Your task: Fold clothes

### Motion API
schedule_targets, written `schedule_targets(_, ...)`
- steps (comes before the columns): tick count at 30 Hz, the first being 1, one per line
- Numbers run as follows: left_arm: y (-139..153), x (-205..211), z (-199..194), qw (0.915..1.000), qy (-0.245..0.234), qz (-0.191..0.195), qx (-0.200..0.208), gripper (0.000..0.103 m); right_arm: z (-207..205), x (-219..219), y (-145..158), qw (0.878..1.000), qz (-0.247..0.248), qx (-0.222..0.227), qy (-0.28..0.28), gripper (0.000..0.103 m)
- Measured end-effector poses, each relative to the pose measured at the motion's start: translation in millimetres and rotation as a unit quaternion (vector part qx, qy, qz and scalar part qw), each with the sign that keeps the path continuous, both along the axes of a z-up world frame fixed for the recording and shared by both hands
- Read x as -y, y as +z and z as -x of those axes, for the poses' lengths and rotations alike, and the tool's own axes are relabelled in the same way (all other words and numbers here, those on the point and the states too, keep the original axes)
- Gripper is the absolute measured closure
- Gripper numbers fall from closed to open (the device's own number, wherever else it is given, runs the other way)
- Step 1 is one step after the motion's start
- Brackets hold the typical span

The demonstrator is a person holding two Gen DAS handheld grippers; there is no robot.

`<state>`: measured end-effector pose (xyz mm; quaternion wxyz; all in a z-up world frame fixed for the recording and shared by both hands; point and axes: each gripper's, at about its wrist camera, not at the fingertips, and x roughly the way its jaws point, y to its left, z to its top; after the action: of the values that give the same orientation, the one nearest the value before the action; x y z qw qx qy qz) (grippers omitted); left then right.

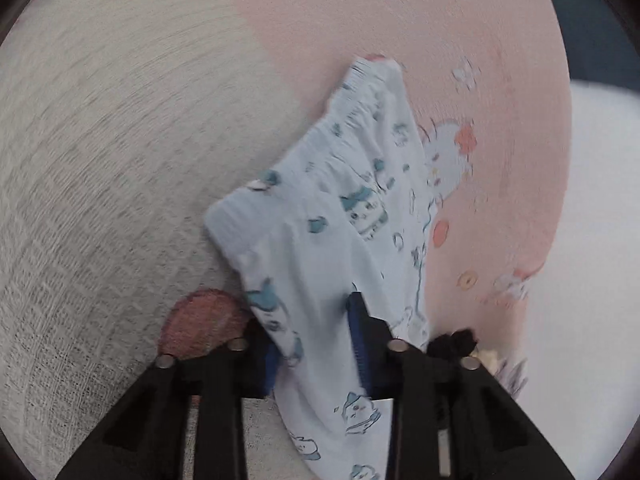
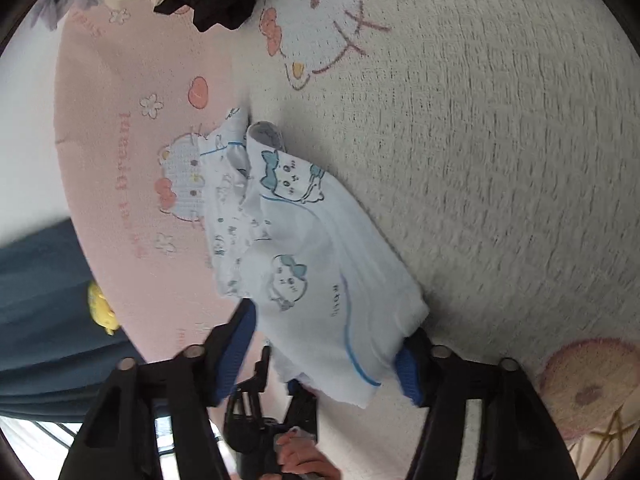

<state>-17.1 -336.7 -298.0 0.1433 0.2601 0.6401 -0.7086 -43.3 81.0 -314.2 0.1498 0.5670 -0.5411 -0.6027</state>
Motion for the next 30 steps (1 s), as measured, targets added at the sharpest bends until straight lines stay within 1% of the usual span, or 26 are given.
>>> schedule_targets(1,-5.5,2.1,-5.6,0.9997,0.014,-0.017,-0.006,0.096,0.6,1.6,1.0,1.0,-0.015,-0.003,0.009,0.063)
schedule_targets(2,-9.3,3.7,-9.7,0.9993,0.024,-0.027,-0.011,0.098,1.3,3.1,2.1,0.999,-0.031,-0.007,0.017,0.067)
schedule_targets(3,-9.4,4.0,-12.2,0.9992,0.029,-0.026,-0.011,0.099,2.5,4.9,3.7,0.998,-0.048,-0.012,0.027,0.076)
schedule_targets(4,-8.7,4.1,-14.3,0.9991,0.034,-0.023,-0.01,0.099,4.5,6.9,6.3,0.997,-0.067,-0.019,0.038,0.085)
schedule_targets(6,0.2,3.6,-13.7,0.9995,0.028,0.01,0.008,0.099,8.4,11.0,11.3,0.992,-0.105,-0.034,0.059,0.091)
schedule_targets(8,9.2,2.8,-11.8,0.9987,0.013,0.04,0.028,0.099,11.5,15.1,21.7,0.983,-0.152,-0.058,0.081,0.093)
schedule_targets(9,12.6,2.8,-12.2,0.9982,0.007,0.049,0.035,0.099,12.3,17.0,30.2,0.976,-0.181,-0.078,0.093,0.094)
schedule_targets(11,17.1,4.0,-16.4,0.9973,0.001,0.056,0.046,0.099,12.6,20.6,45.1,0.96,-0.228,-0.116,0.112,0.095)
schedule_targets(13,20.7,5.3,-21.9,0.9967,-0.005,0.061,0.053,0.099,12.0,25.1,54.3,0.945,-0.264,-0.14,0.13,0.096)
schedule_targets(16,24.5,2.6,-30.5,0.9949,-0.013,0.073,0.068,0.099,4.7,22.7,59.6,0.928,-0.304,-0.154,0.148,0.097)
schedule_targets(19,26.8,-2.4,-39.8,0.9928,-0.023,0.083,0.083,0.099,2.8,14.9,60.1,0.92,-0.334,-0.14,0.15,0.098)
schedule_targets(20,27.5,-4.1,-42.9,0.992,-0.026,0.087,0.088,0.099,1.9,8.7,59.6,0.919,-0.341,-0.134,0.149,0.098)
schedule_targets(21,28.3,-5.7,-46.0,0.9912,-0.029,0.091,0.092,0.099,1.6,2.4,58.5,0.921,-0.339,-0.127,0.145,0.098)
schedule_targets(24,31.2,-11.8,-57.1,0.9888,-0.035,0.103,0.102,0.099,0.2,-13.3,56.1,0.933,-0.312,-0.115,0.134,0.098)
schedule_targets(28,38.6,-18.1,-72.2,0.9845,-0.044,0.126,0.114,0.099,-1.3,-15.9,60.7,0.932,-0.312,-0.123,0.136,0.098)
schedule_targets(30,42.3,-19.3,-73.7,0.9838,-0.045,0.127,0.118,0.099,-5.0,-15.4,66.1,0.927,-0.322,-0.133,0.139,0.098)
